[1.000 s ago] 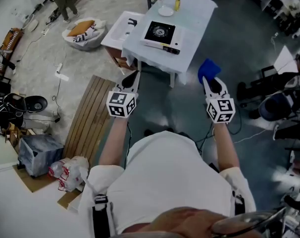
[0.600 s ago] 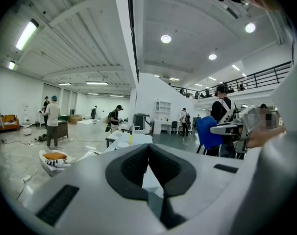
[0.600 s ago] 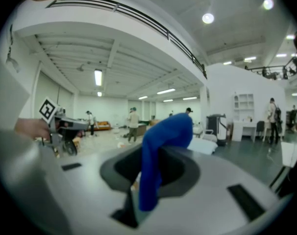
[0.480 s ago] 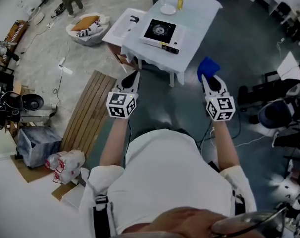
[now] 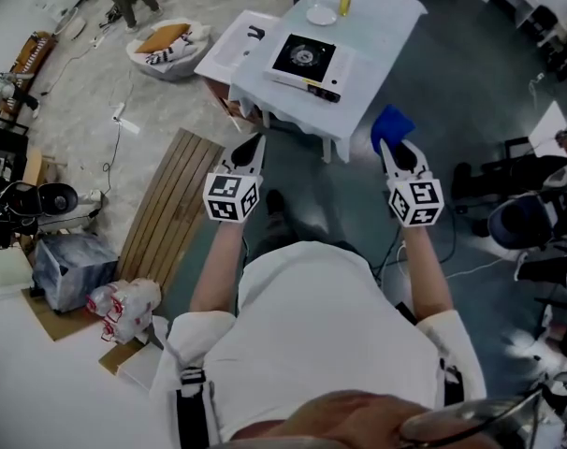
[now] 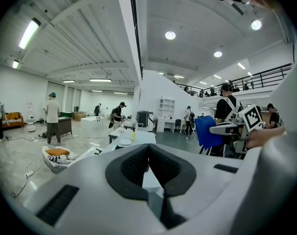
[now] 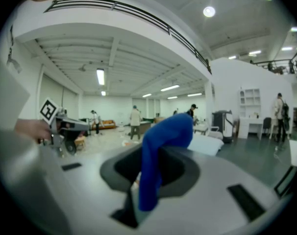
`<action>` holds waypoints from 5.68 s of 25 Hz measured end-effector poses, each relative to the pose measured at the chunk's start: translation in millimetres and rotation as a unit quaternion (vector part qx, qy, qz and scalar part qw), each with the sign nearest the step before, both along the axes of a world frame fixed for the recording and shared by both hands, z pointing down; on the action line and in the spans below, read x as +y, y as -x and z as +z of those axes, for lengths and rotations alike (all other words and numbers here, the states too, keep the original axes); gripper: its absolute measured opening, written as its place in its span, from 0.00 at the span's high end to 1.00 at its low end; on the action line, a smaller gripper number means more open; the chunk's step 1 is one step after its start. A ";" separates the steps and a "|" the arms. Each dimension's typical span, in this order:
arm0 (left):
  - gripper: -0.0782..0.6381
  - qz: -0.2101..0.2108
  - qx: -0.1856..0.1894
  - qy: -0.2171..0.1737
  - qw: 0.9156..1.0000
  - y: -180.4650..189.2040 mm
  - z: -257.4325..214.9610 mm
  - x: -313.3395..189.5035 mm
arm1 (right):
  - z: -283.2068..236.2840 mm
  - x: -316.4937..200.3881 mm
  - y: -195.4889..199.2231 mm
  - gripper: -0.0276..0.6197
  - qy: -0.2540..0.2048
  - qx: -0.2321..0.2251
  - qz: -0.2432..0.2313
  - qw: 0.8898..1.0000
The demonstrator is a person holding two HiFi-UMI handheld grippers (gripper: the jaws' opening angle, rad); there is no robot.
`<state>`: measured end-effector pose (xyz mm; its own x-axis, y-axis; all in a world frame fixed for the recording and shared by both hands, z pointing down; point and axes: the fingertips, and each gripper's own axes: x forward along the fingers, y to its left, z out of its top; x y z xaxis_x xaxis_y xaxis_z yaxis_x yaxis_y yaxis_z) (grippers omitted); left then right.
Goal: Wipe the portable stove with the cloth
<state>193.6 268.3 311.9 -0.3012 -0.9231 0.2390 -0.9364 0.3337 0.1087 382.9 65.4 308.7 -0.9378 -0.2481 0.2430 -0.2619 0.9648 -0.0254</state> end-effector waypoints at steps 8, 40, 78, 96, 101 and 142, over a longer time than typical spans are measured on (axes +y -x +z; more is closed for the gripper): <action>0.85 0.019 0.012 -0.001 1.000 49.7 7.5 -26.8 | 8.1 -14.7 43.7 0.82 0.001 0.015 0.012 1.000; 0.85 0.134 0.038 0.022 0.990 265.1 34.1 -125.4 | 30.7 -54.5 245.5 0.82 0.002 0.071 0.076 0.995; 0.85 0.153 0.079 0.103 0.980 263.4 124.2 -313.5 | 151.7 -248.3 289.1 0.82 0.085 0.129 0.049 0.987; 0.85 0.206 0.094 0.171 0.959 233.5 188.4 -388.0 | 266.5 -331.1 279.3 0.82 0.137 0.162 0.103 0.972; 0.85 0.228 0.094 0.189 0.951 227.1 205.0 -400.9 | 298.0 -348.5 276.6 0.82 0.149 0.162 0.135 0.966; 0.85 0.276 0.112 0.253 0.920 173.5 261.6 -399.4 | 400.7 -313.7 318.4 0.82 -0.004 0.306 -0.113 0.945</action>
<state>20.2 -131.2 573.5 0.2899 -0.6737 0.6798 -0.9513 -0.1251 0.2817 64.5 -248.3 709.3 -0.6515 -0.0623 0.7561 -0.0128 0.9974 0.0712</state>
